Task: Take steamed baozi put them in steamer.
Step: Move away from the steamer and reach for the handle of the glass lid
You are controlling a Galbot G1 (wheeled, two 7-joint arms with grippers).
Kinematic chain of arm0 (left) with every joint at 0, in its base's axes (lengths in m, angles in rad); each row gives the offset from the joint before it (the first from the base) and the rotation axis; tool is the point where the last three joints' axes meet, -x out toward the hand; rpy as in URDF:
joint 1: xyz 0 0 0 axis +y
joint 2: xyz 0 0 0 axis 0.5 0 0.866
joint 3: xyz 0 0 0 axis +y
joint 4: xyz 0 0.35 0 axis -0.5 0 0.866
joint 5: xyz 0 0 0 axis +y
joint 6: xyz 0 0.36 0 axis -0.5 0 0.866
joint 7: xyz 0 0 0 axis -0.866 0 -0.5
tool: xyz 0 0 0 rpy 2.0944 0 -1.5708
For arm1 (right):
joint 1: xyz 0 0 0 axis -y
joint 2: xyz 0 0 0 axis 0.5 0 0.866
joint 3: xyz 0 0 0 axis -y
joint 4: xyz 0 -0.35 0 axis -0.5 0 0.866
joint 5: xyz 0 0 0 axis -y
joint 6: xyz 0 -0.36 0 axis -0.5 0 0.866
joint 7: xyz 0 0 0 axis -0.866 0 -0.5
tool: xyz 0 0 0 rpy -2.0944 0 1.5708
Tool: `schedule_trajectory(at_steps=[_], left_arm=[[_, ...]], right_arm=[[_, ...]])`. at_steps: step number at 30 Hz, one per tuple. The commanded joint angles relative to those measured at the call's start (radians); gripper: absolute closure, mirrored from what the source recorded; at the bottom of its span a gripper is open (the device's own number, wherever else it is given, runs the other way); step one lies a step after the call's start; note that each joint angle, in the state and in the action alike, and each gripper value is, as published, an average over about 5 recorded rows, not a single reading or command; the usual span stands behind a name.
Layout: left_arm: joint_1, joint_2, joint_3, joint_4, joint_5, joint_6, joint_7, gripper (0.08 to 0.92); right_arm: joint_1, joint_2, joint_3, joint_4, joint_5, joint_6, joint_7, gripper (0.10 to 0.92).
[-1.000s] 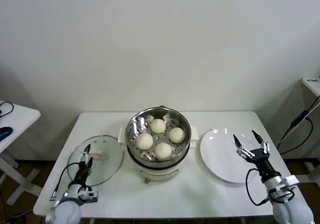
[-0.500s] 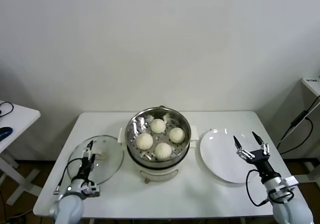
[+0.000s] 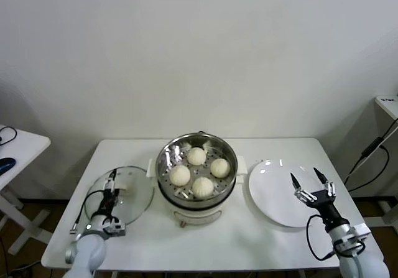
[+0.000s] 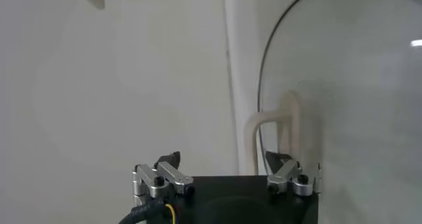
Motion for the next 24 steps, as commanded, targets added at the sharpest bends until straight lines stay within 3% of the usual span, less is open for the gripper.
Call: schedule_trajectory(at_steps=[1, 4, 10, 24], left_arm=[[-0.026, -0.003, -0.001, 0.044, -0.015, 0.002, -0.01, 0.18], [-0.018, -0.002, -0.003, 0.028, -0.031, 0.002, -0.009, 0.222], [-0.011, 0.006, 0.0, -0.001, -0.052, 0.002, 0.005, 0.389], [-0.033, -0.011, 0.006, 0.055, -0.044, -0.01, 0.003, 0.796]], right_arm=[[0.0, 0.004, 0.002, -0.001, -0.007, 0.0, -0.006, 0.203], [0.003, 0.003, 0.002, -0.005, -0.007, 0.0, -0.009, 0.203], [0.01, 0.007, -0.002, -0.015, -0.009, 0.002, -0.014, 0.203], [0.018, 0.02, 0.001, -0.023, -0.014, 0.008, -0.026, 0.203]])
